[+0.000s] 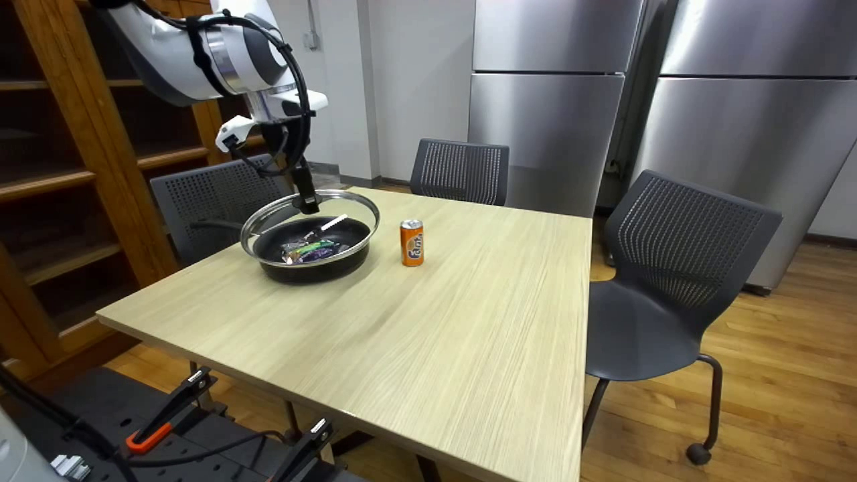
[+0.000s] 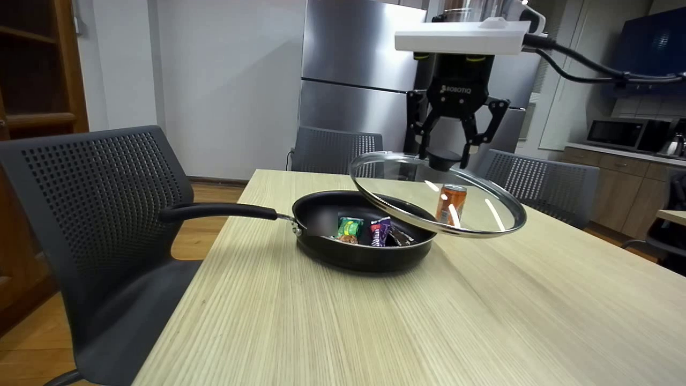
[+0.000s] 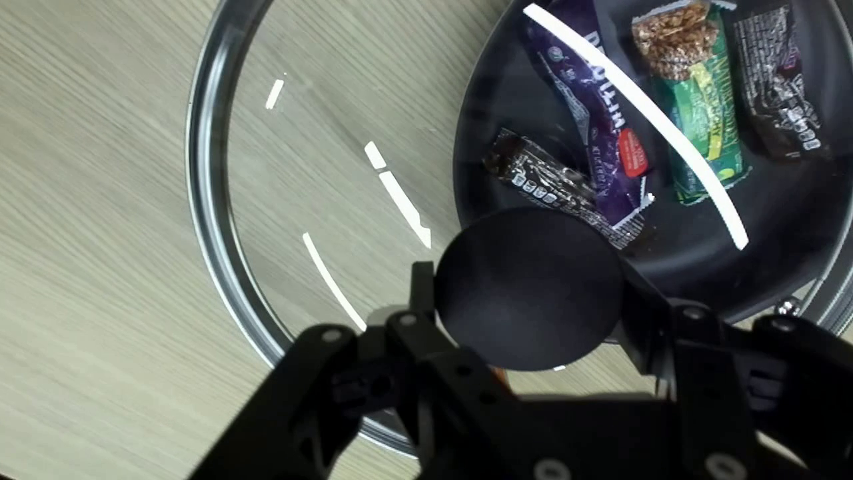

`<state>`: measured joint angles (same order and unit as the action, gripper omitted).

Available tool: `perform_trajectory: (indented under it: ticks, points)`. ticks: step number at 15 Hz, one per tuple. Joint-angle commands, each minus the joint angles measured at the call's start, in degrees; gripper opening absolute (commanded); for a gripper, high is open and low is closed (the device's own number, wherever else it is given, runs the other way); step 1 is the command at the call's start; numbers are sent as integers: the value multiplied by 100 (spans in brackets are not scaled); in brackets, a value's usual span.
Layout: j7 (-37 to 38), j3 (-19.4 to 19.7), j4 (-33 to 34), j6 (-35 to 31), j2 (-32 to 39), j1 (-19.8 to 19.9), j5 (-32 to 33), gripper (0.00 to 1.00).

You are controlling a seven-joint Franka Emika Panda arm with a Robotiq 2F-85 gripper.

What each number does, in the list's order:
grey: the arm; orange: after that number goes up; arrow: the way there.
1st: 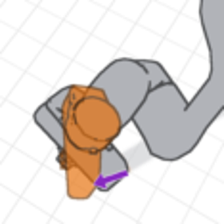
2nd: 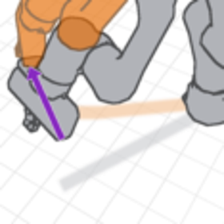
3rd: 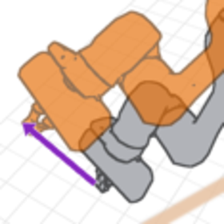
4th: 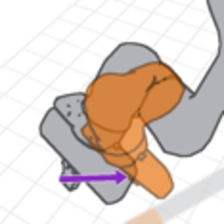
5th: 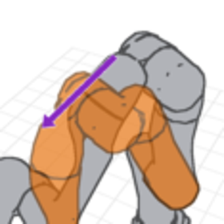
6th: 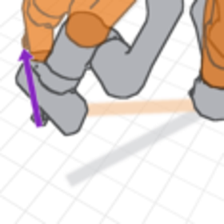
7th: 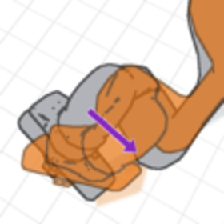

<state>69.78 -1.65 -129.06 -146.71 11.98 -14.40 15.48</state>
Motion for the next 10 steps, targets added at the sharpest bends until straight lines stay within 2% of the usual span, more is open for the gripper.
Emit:
perform_trajectory:
  ticks: [1,10]
  points:
    - [263,-40,766,509,324,-161,88,39]
    - [412,94,2154,1092,1380,-538,66,39]
